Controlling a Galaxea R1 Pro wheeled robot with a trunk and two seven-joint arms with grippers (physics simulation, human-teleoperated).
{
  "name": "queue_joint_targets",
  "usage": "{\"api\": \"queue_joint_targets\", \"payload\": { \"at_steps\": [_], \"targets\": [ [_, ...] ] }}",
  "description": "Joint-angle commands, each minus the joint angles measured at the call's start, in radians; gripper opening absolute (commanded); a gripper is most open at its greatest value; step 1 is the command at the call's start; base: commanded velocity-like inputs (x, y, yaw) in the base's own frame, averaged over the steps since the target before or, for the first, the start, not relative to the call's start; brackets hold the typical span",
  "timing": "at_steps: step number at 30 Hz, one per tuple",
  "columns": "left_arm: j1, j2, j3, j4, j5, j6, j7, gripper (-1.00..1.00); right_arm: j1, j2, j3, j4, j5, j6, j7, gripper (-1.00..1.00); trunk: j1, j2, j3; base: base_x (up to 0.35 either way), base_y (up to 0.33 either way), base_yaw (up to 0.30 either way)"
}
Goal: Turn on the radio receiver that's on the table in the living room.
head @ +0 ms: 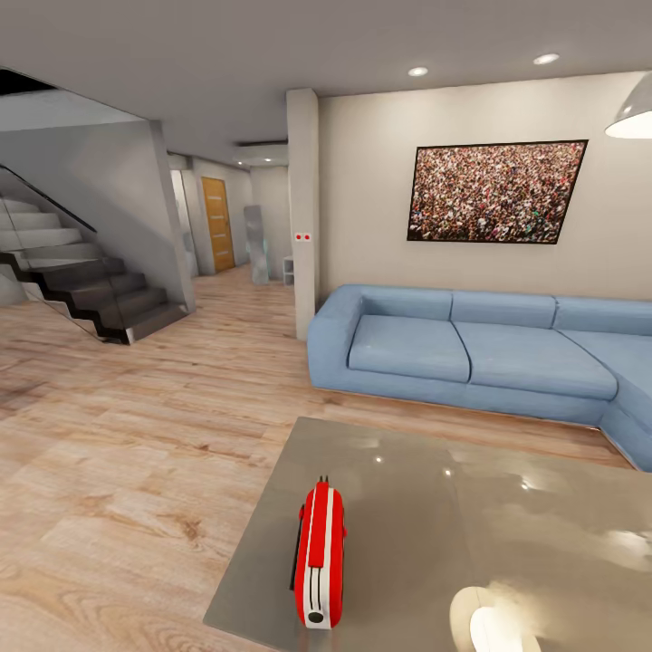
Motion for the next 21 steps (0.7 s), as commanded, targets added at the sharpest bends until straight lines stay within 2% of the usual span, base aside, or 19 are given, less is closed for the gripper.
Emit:
{"api": "queue_joint_targets", "payload": {
  "at_steps": [1,10,21],
  "targets": [
    [0.000,0.000,0.000,0.000,0.000,0.000,0.000,1.00,0.000,0.000,0.000,0.000,0.000,0.000,0.000,1.00,0.000,0.000,0.000,0.000,0.000,0.000],
    [0.000,-0.001,0.001,0.000,0.001,0.000,0.001,1.00,0.000,-0.001,0.001,0.000,-0.001,0.001,0.000,1.00,0.000,0.000,0.000,0.000,0.000,0.000],
    [0.000,-0.001,0.002,0.000,0.002,0.000,0.002,1.00,0.000,-0.001,0.001,0.000,-0.001,0.003,0.000,1.00,-0.042,0.077,0.034,0.000,0.000,0.000]
  ]
}}
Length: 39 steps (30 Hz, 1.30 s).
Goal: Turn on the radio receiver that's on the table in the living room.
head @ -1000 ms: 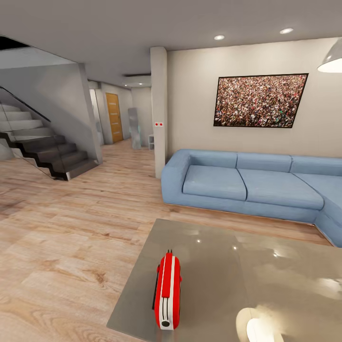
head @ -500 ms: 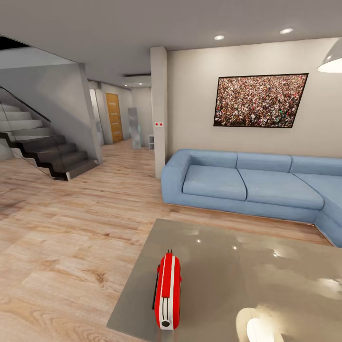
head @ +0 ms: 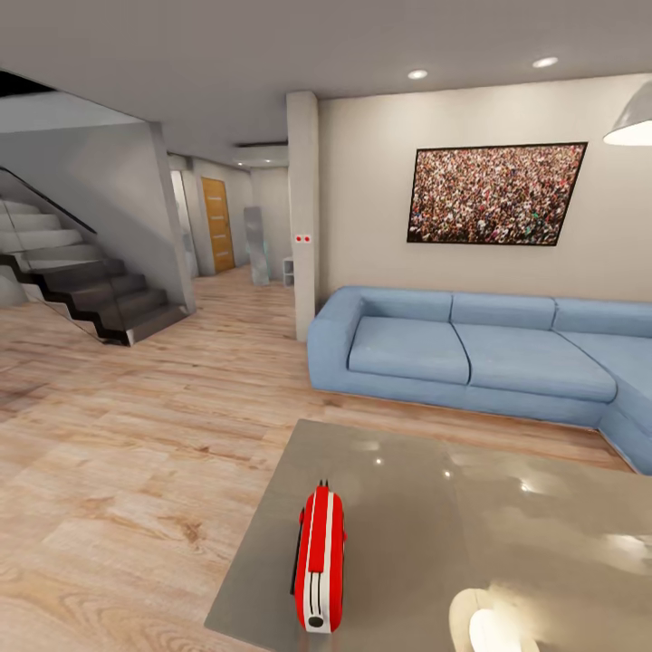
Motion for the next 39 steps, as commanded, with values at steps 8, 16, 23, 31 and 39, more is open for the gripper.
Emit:
{"api": "queue_joint_targets", "payload": {
  "at_steps": [8,16,23,31,39],
  "targets": [
    [0.000,0.000,0.000,0.000,0.001,0.000,0.000,1.00,0.000,0.001,-0.002,0.000,-0.001,0.002,0.000,1.00,-0.031,0.056,0.025,0.000,0.000,0.000],
    [0.000,0.001,0.000,0.000,0.017,0.000,0.000,1.00,0.000,0.002,-0.003,0.000,0.000,0.002,0.000,1.00,-0.061,0.112,0.050,0.000,0.000,0.000],
    [0.000,0.002,0.000,0.000,0.026,0.000,0.000,1.00,0.000,0.002,-0.003,0.000,0.000,0.002,0.000,1.00,-0.088,0.161,0.072,0.000,0.000,0.000],
    [0.000,0.002,0.000,0.000,0.027,0.000,0.000,1.00,0.000,0.000,0.000,0.000,0.000,0.001,0.000,1.00,-0.119,0.217,0.087,0.000,0.000,0.000],
    [0.000,0.002,-0.001,0.000,0.028,0.000,0.000,1.00,0.000,0.000,0.000,0.000,0.000,0.002,0.000,1.00,-0.150,0.273,0.100,0.000,0.000,0.000]
  ]
}}
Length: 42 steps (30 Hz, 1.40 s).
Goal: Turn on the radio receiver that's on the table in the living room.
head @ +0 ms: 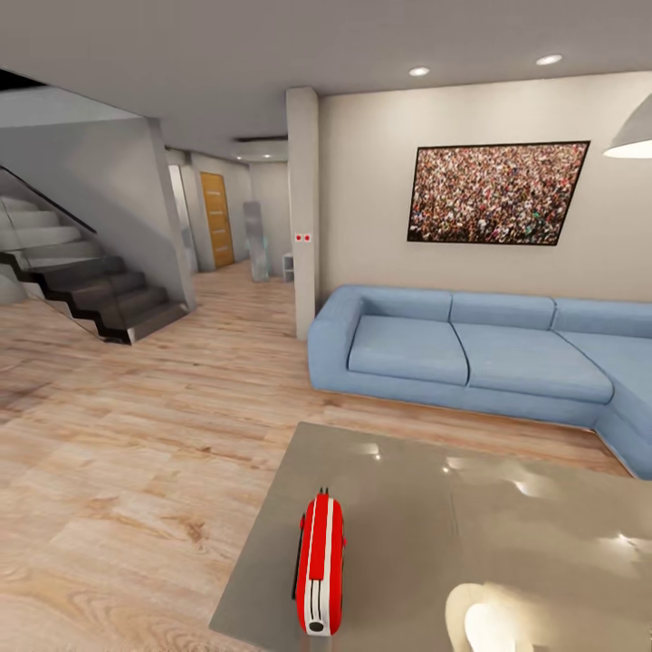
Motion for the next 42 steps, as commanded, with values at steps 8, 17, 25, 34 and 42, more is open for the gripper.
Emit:
{"api": "queue_joint_targets", "payload": {
  "at_steps": [8,17,25,34,42],
  "targets": [
    [0.000,0.000,0.000,0.000,0.000,0.000,0.000,1.00,0.000,0.000,0.000,0.000,0.000,0.000,0.000,1.00,-0.031,0.056,0.012,0.000,0.000,0.000],
    [0.000,0.000,-0.001,0.000,0.001,0.000,0.000,1.00,0.000,0.000,0.000,0.000,0.000,0.000,0.000,1.00,-0.035,0.063,0.001,0.000,0.000,0.000],
    [0.000,0.000,-0.001,0.000,0.000,0.000,0.000,1.00,0.000,0.000,0.000,0.000,0.000,0.000,0.000,1.00,-0.035,0.063,-0.012,0.000,0.000,0.000],
    [0.000,0.000,-0.001,0.000,0.001,0.000,0.000,1.00,0.000,0.000,0.000,0.000,0.000,0.000,0.000,1.00,-0.035,0.063,-0.027,0.000,0.000,0.000],
    [0.000,0.000,-0.001,0.000,0.000,0.000,0.000,1.00,0.000,0.000,0.000,0.000,0.000,0.000,0.000,1.00,-0.035,0.063,-0.040,0.000,0.000,0.000]
  ]
}}
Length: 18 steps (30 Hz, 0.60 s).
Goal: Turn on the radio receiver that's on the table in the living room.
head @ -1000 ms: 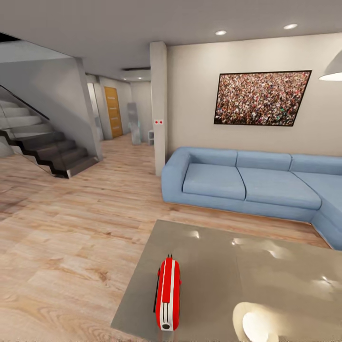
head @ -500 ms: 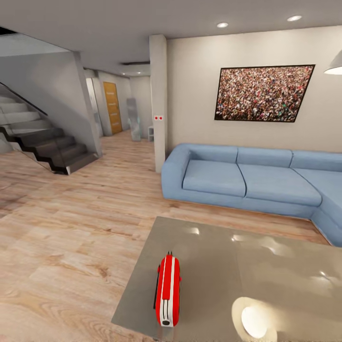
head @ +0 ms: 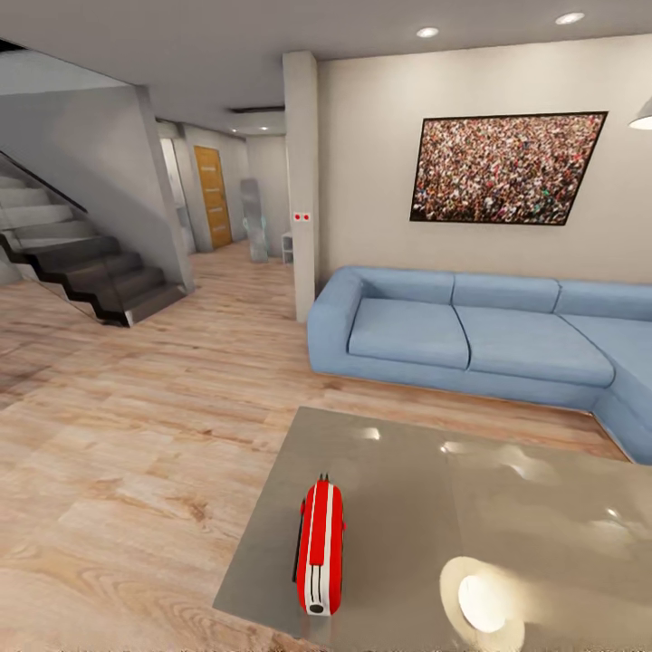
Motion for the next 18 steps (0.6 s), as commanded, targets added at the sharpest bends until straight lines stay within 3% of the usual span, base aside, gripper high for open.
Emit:
{"api": "queue_joint_targets", "payload": {
  "at_steps": [1,18],
  "targets": [
    [0.000,0.000,0.000,0.000,0.000,0.000,0.000,1.00,0.000,0.000,0.000,0.000,0.000,0.000,0.000,1.00,0.000,0.000,-0.002,0.000,0.000,0.000],
    [0.000,0.000,0.000,0.000,0.000,0.000,0.000,1.00,0.000,-0.001,0.000,0.000,0.000,0.000,0.000,1.00,0.000,0.000,-0.029,0.000,0.000,0.000]
  ]
}}
